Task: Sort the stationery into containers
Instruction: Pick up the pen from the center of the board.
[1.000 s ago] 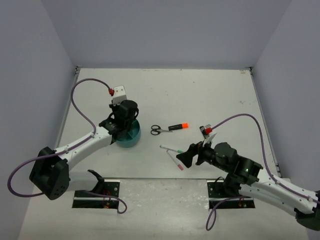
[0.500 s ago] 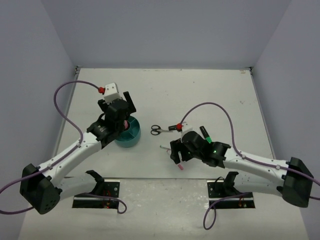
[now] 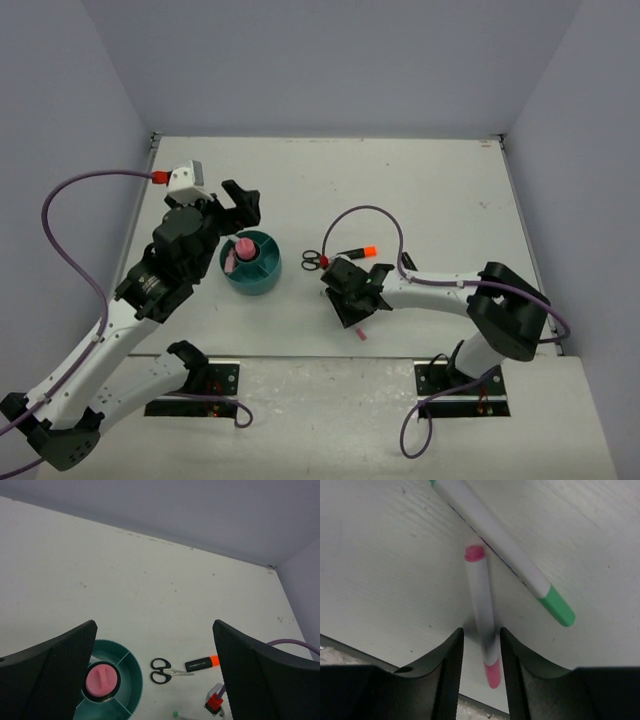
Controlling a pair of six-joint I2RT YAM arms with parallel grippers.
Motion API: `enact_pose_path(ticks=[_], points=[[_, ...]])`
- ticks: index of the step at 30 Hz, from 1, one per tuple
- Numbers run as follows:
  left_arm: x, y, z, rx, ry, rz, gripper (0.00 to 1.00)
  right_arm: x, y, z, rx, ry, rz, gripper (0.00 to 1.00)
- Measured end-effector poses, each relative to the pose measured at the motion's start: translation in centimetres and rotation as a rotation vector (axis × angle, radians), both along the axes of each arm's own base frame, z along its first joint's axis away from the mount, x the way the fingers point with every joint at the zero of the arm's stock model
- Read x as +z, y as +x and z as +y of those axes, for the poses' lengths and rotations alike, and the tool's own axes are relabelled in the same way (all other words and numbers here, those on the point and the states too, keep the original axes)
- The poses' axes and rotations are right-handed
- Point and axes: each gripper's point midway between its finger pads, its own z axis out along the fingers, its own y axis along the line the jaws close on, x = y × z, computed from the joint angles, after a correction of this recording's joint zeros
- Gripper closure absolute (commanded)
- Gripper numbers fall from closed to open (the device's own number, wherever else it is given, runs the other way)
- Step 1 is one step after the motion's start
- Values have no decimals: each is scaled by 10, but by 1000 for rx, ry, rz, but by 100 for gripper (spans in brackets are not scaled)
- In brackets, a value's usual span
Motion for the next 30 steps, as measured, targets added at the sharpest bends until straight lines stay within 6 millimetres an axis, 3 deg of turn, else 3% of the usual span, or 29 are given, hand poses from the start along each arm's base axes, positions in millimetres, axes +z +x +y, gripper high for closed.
enact_pose_path(ticks=[7, 12, 15, 18, 21, 26, 30], points=[[5, -15, 4, -41, 7, -10, 0, -1, 3, 18, 13, -16, 22, 96], [5, -19, -2, -86, 6, -5, 0, 1, -5, 23, 53, -11, 28, 100], [5, -25, -19, -184, -10, 0, 0, 13, -10, 25, 84, 31, 19, 100], [6, -32, -43, -315, -39, 3, 0, 45, -8, 32, 111, 132, -40, 100], [7, -40, -74, -475, -93, -1, 0, 94, -3, 48, 163, 318, -148, 100], [-4, -59, -122, -745, -198, 23, 0, 182, -13, 49, 255, 657, -352, 100], [-12, -83, -154, -950, -293, 38, 0, 227, -21, 42, 289, 837, -474, 100]])
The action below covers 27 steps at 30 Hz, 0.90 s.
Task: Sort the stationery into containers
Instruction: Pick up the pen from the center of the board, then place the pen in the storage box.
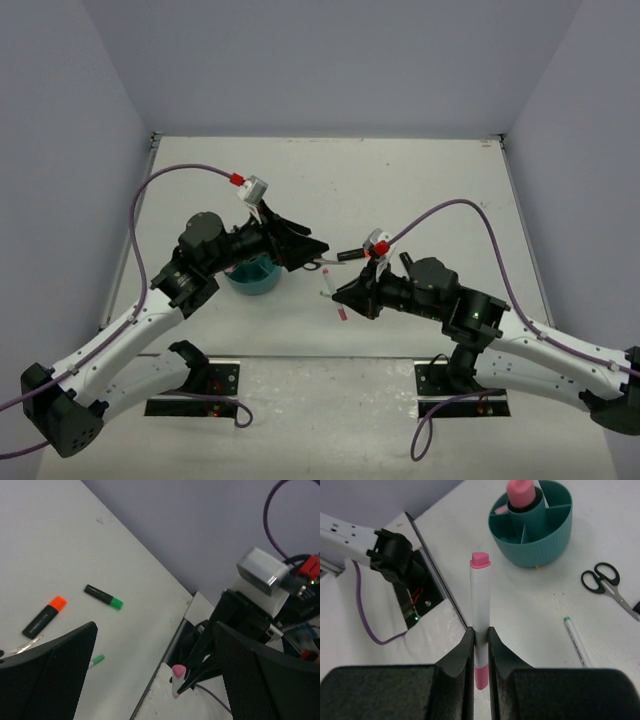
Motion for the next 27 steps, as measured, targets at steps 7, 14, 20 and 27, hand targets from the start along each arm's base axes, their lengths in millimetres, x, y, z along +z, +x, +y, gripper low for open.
enact_pose_path(ticks=[7, 14, 20, 27], points=[[10, -54, -40, -312, -127, -9, 25, 33, -4, -5, 13, 114, -68, 100], [16, -69, -53, -393, -145, -22, 81, 47, -8, -12, 12, 155, -99, 100], [10, -61, -62, -396, -119, -15, 100, 47, -7, -16, 0, 154, -99, 52], [16, -10, -57, -94, 4, 2, 100, 46, 6, -31, -103, 142, -120, 1]])
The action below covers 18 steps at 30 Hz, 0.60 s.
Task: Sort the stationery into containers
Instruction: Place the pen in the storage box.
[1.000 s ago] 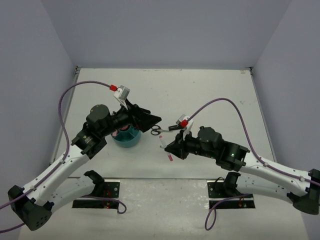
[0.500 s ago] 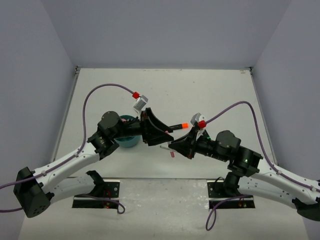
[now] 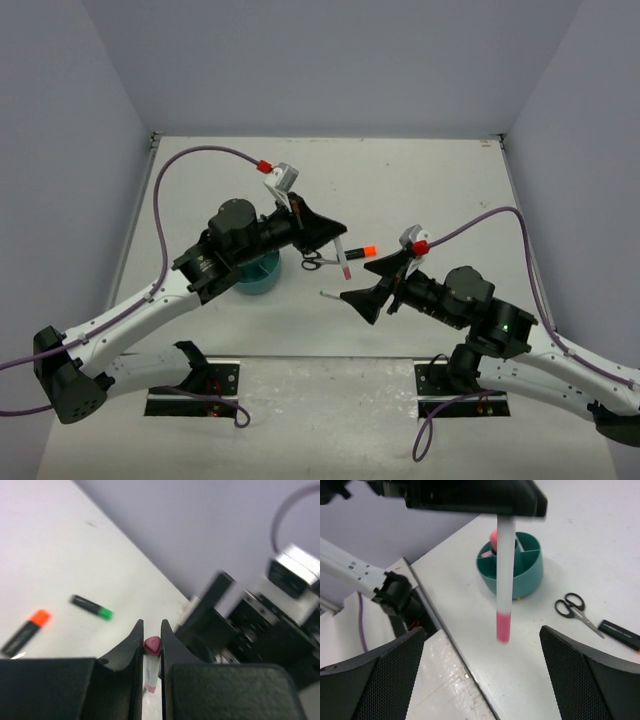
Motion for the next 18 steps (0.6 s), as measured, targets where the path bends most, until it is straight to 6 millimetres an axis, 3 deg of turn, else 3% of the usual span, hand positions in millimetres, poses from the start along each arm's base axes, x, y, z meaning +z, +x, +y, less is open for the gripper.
enact_pose_path(ticks=[3, 7, 14, 18], points=[[-3, 51, 29, 330, 93, -1, 100, -5, 13, -13, -103, -14, 6, 1], [-28, 101, 89, 741, 238, -20, 100, -15, 21, -21, -168, -38, 20, 1], [-58, 143, 181, 1178, 418, -50, 100, -39, 22, -22, -184, -82, 64, 1], [-76, 154, 216, 1313, 474, -33, 100, -49, 21, -22, -186, -92, 84, 1]])
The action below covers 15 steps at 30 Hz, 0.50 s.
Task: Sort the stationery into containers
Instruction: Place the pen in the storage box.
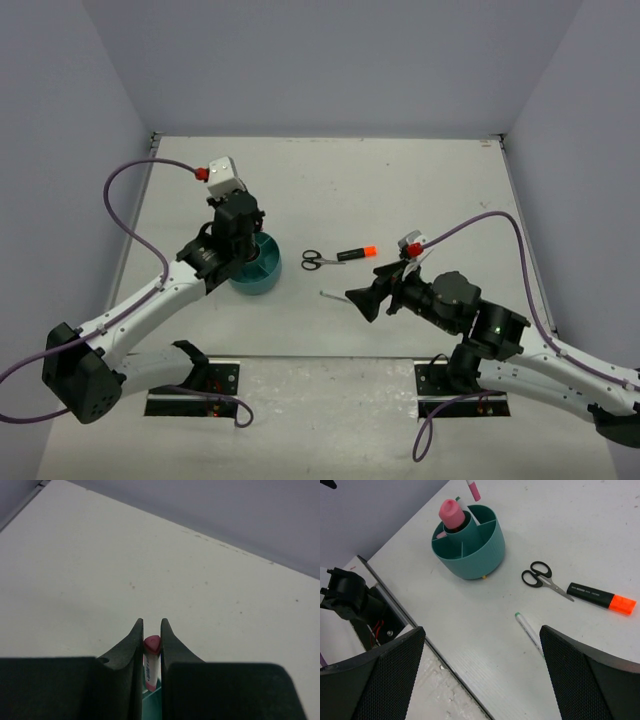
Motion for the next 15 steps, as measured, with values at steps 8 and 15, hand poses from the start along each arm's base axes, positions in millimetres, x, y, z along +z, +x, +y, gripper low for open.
enact_pose_path(ticks=[8, 15], points=[[-52, 4, 27, 75, 51, 80, 98, -8, -1, 0, 0, -7, 19, 1], [-66, 0, 22, 42, 28, 98, 53, -18, 1, 5, -2, -36, 39, 1]])
